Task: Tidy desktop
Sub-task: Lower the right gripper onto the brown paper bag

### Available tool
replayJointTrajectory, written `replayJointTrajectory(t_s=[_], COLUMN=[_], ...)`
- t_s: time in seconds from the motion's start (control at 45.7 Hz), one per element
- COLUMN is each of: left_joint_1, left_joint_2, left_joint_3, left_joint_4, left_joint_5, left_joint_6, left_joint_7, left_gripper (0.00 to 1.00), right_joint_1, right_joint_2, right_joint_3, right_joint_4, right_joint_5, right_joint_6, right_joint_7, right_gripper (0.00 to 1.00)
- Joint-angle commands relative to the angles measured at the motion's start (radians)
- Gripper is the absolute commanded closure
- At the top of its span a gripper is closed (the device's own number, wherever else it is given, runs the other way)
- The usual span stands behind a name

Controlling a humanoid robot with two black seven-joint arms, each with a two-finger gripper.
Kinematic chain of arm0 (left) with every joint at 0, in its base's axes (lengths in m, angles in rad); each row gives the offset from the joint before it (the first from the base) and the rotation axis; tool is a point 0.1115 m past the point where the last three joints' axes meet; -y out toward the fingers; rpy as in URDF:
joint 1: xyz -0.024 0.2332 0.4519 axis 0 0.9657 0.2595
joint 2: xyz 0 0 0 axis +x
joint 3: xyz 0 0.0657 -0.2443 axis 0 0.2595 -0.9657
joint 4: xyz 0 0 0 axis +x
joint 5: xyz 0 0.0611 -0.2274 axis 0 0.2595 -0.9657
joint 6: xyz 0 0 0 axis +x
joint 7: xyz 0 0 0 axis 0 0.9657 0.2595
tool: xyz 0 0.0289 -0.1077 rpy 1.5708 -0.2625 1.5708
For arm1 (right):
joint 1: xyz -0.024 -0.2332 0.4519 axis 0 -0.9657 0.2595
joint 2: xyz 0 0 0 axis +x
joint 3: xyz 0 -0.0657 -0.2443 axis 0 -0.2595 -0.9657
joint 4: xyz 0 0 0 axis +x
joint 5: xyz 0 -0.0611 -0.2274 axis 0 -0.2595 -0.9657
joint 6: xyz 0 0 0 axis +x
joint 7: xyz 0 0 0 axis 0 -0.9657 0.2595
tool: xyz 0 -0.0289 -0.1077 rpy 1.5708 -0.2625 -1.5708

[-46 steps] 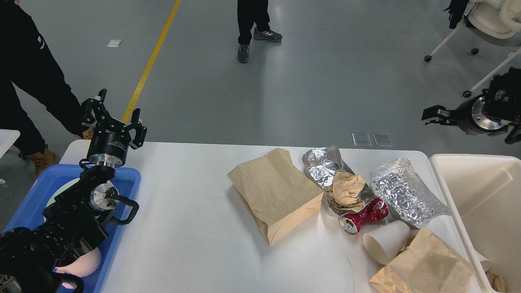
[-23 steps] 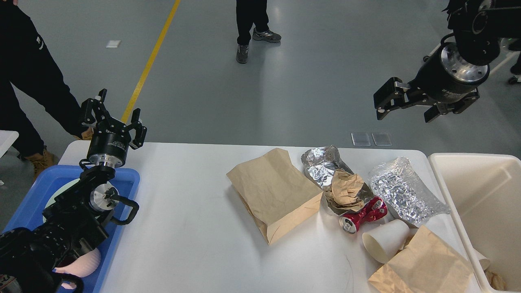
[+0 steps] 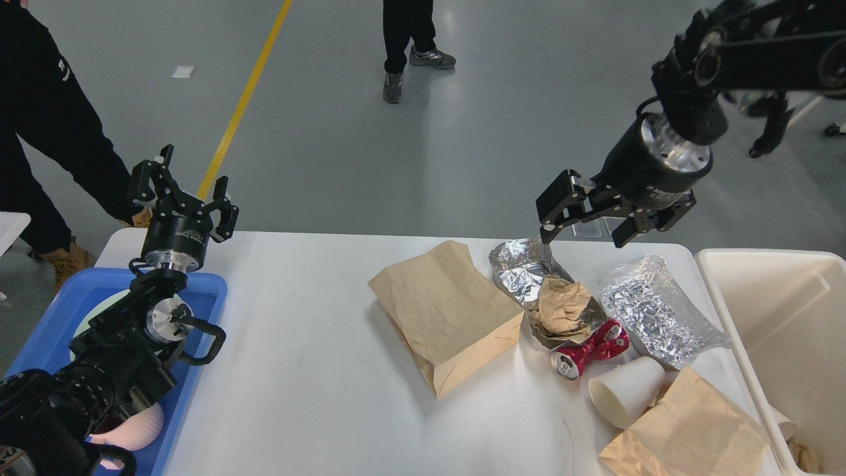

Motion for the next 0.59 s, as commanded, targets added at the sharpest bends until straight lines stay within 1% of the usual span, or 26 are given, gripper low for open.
replayJointTrajectory(t_s=[0.0,0.066,0.131,0.241,0.416,0.503,0.569], left_joint_1=[0.000,0.000,0.000,0.000,0.000,0.000,0.000], left_joint_2=[0.000,0.000,0.000,0.000,0.000,0.000,0.000], left_joint_3=[0.000,0.000,0.000,0.000,0.000,0.000,0.000], left_joint_4=[0.000,0.000,0.000,0.000,0.000,0.000,0.000], left_joint_5=[0.000,-0.001,0.000,0.000,-0.001,0.000,-0.001], left_joint_6=[0.000,0.000,0.000,0.000,0.000,0.000,0.000], left_joint_7=[0.000,0.000,0.000,0.000,0.000,0.000,0.000], left_gripper=[0.04,0.04,0.04,0.04,0.04,0.04,0.04], right_joint_1=[-0.225,-0.321,-0.391,-0.471,-0.594,-0.635,-0.666], right_joint_2=[0.007,0.027,0.061,0.110,0.170,0.184,0.199], right_joint_3=[0.035,0.030,0.033,0.035,0.043,0.063,0.075], right_joint_4=[-0.058,-0.083,-0.118,-0.164,-0.239,-0.267,-0.295], right_joint_5=[0.103,0.175,0.240,0.337,0.438,0.466,0.467], right_joint_6=[-0.159,-0.230,-0.271,-0.299,-0.380,-0.406,-0.415], right_joint_7=[-0.003,-0.005,-0.005,-0.006,-0.013,-0.016,-0.026], right_gripper=[0.00,0.00,0.00,0.00,0.00,0.00,0.00])
